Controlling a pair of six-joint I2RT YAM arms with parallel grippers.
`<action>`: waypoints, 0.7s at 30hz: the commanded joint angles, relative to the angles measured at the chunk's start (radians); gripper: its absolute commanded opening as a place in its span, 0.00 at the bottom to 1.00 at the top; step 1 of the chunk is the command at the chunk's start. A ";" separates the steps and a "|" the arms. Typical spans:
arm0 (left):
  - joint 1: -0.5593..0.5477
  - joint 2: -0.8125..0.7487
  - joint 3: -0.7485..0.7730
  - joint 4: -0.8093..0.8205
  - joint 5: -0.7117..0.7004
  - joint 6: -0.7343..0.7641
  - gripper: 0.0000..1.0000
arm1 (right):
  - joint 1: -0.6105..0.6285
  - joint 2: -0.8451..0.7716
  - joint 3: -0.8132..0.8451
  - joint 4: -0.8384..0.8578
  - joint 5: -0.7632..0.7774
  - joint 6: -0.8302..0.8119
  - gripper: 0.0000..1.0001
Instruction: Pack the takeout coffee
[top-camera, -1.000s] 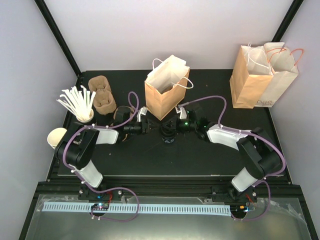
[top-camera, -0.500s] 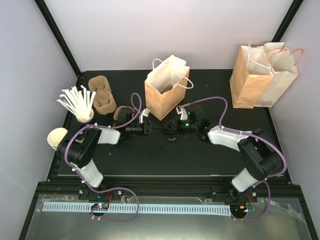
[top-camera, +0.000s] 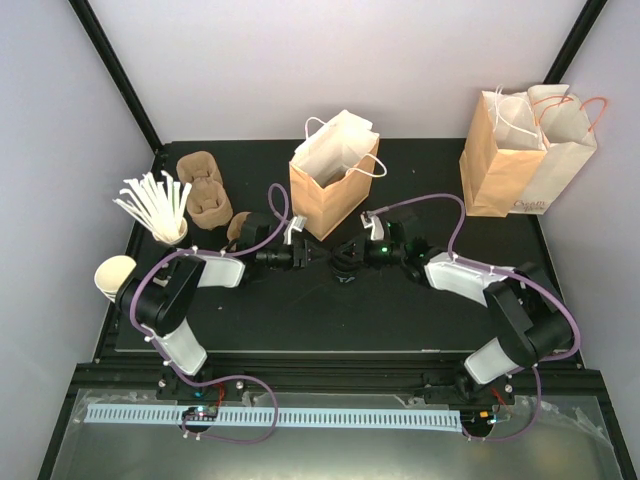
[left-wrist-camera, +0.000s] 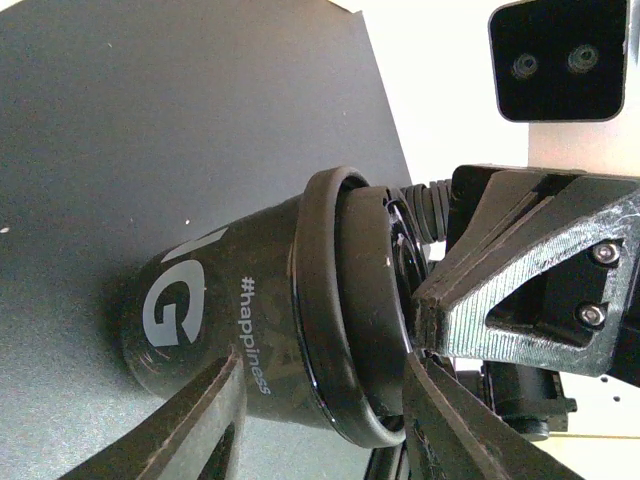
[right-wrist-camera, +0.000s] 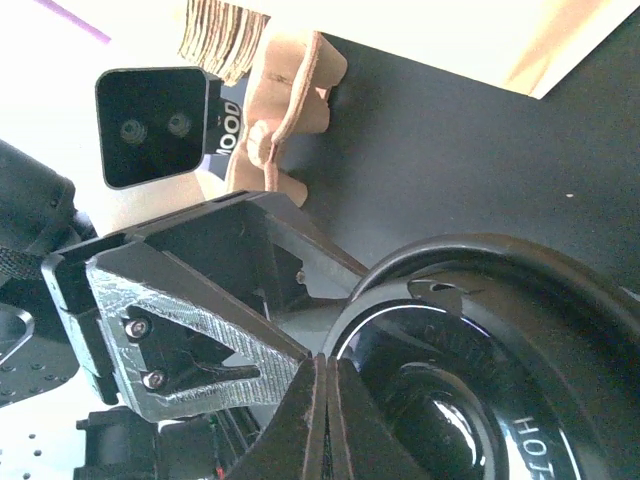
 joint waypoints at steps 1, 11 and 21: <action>-0.008 -0.002 0.037 0.031 0.018 0.002 0.46 | -0.010 -0.018 0.044 -0.116 -0.023 -0.076 0.01; -0.006 -0.060 0.047 -0.045 -0.006 0.029 0.50 | -0.010 -0.075 0.135 -0.279 0.017 -0.169 0.09; -0.005 -0.171 0.056 -0.192 -0.053 0.098 0.53 | -0.011 -0.159 0.215 -0.453 0.103 -0.254 0.17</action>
